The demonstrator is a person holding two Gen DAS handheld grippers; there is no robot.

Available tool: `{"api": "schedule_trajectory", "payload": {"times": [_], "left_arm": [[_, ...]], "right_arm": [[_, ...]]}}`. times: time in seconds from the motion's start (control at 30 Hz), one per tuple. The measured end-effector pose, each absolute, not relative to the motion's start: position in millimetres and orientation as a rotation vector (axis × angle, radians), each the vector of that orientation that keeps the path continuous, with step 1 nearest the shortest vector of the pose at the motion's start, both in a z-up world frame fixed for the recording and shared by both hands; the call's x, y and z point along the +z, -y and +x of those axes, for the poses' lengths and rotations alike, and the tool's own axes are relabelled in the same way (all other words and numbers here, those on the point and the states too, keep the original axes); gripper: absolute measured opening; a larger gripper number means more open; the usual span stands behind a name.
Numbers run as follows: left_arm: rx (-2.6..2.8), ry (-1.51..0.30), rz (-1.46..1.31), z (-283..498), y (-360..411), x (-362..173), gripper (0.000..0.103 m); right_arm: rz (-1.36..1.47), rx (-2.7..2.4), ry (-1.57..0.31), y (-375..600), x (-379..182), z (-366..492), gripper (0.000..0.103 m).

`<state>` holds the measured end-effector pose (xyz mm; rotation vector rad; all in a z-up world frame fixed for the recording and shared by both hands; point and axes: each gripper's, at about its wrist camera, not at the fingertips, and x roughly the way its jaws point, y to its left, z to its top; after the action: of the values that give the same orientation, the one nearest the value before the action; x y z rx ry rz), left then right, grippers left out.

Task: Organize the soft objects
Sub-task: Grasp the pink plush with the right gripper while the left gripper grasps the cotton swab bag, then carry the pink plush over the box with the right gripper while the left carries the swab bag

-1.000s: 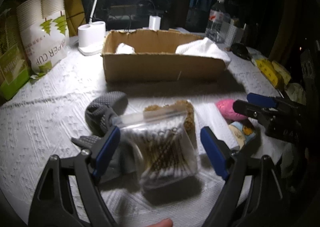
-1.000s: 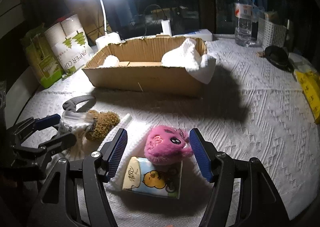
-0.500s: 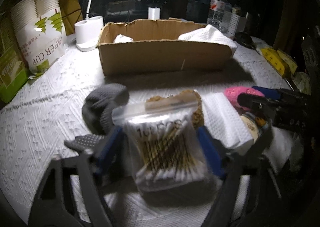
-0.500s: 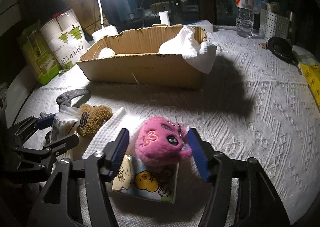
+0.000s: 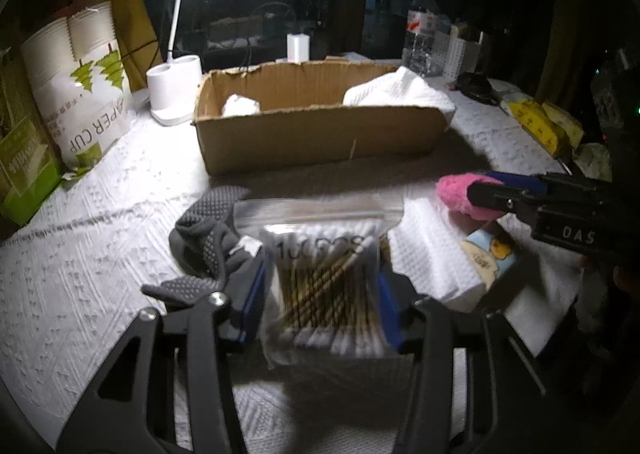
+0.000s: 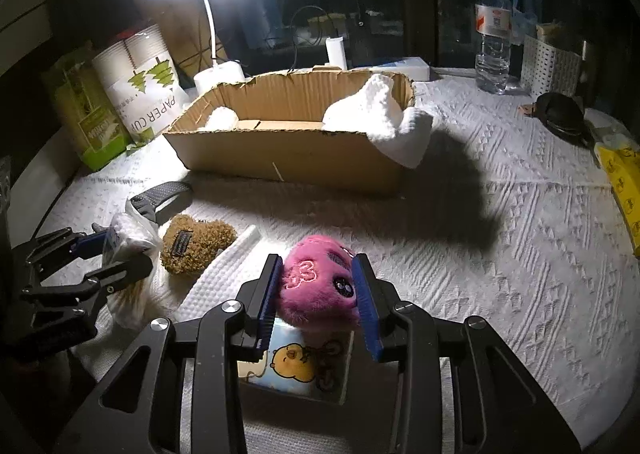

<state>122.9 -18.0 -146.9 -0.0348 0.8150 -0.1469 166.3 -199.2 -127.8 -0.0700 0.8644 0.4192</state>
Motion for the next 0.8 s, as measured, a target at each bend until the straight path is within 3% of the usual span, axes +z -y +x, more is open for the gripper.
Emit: {"api": "schedule_trajectory", "payload": {"times": [0.8], "left_arm": [[-0.146, -0.717, -0.033, 145.8, 14.9, -96.5, 0.049]], "right_arm": [[-0.053, 0.454, -0.759, 208.4, -76.5, 178.9, 0.038]]}}
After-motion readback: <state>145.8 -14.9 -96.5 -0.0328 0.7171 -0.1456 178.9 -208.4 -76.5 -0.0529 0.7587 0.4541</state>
